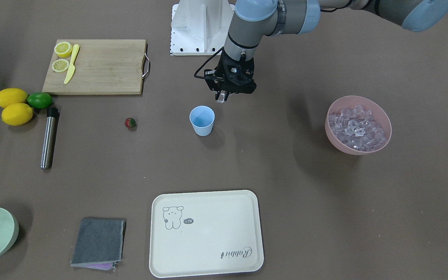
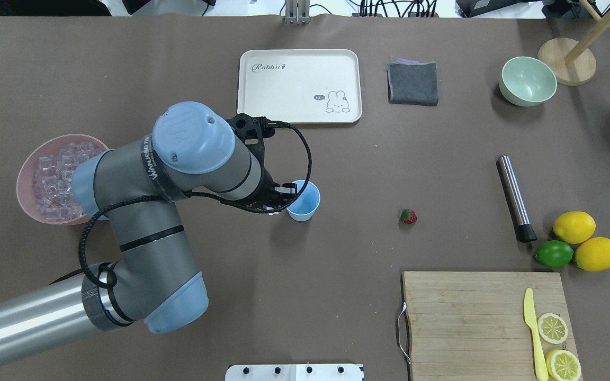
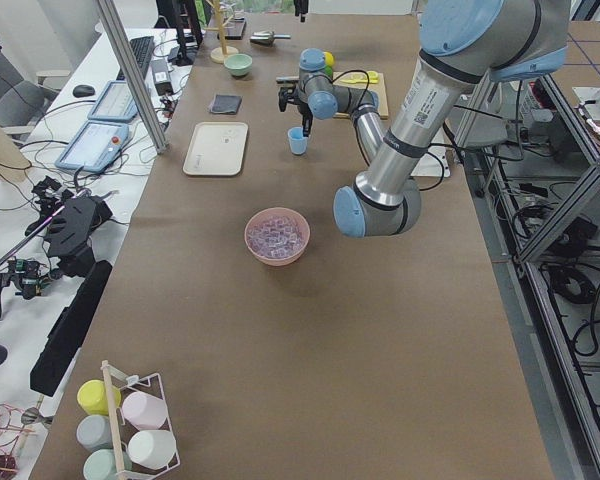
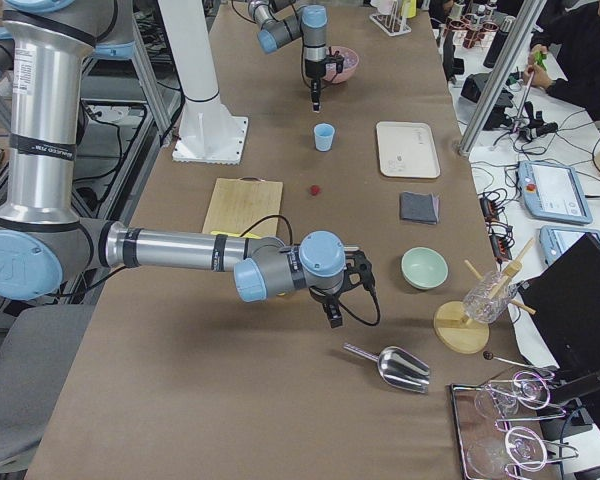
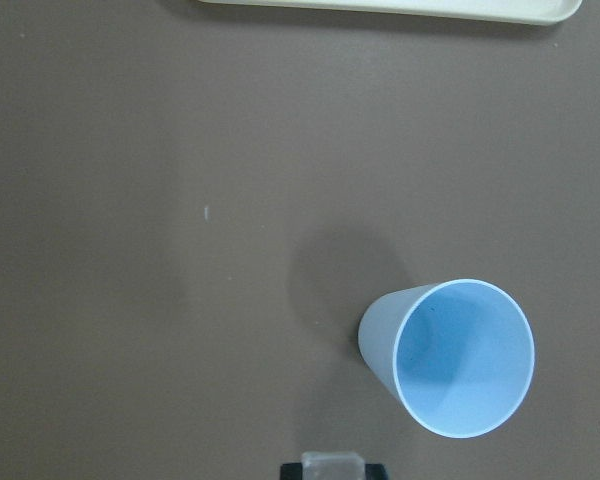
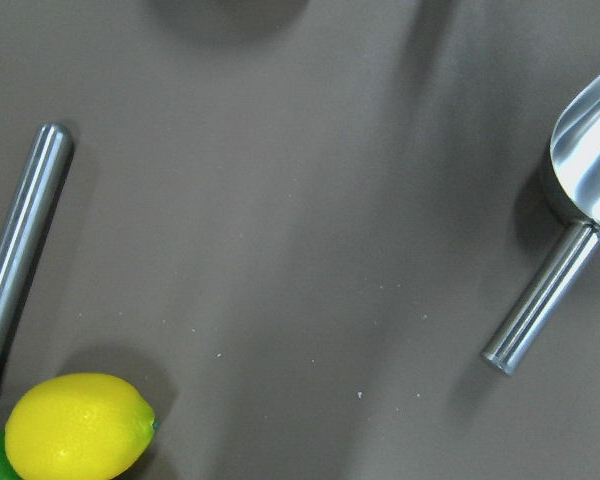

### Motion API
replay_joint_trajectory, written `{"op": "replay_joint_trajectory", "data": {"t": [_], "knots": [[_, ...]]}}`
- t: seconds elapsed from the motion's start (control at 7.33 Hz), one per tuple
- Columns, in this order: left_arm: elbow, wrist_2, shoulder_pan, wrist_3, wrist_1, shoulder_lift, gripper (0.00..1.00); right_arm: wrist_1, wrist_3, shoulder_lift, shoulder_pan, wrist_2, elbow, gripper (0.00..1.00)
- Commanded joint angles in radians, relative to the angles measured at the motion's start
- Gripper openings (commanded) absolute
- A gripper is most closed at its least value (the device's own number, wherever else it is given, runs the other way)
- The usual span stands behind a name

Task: Mash ice and strawberries in cup

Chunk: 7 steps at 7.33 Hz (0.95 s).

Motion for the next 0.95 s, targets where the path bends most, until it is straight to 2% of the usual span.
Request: {"op": "replay_joint_trajectory", "data": {"t": [0.0, 0.27, 0.41, 0.55, 0.68, 0.82], "knots": [[0.094, 0.027, 0.012, -0.010, -0.060, -0.054, 0.00, 0.001, 0.005, -0.004, -0.004, 0.003, 0.005, 1.00], [0.122, 0.032, 0.014, -0.009, -0.091, -0.067, 0.00, 0.001, 0.004, -0.010, -0.004, 0.003, 0.005, 1.00], [0.137, 0.032, 0.014, -0.008, -0.111, -0.065, 0.31, 0.001, 0.004, -0.013, -0.004, 0.003, 0.005, 1.00], [0.137, 0.046, 0.014, -0.008, -0.109, -0.065, 0.75, 0.001, 0.004, -0.012, -0.004, 0.003, 0.005, 1.00], [0.136, 0.052, 0.012, -0.008, -0.111, -0.064, 0.88, 0.001, 0.004, -0.013, -0.004, 0.003, 0.005, 1.00], [0.122, 0.055, 0.003, -0.006, -0.105, -0.064, 0.95, 0.001, 0.004, -0.014, -0.004, 0.003, 0.005, 1.00]]}}
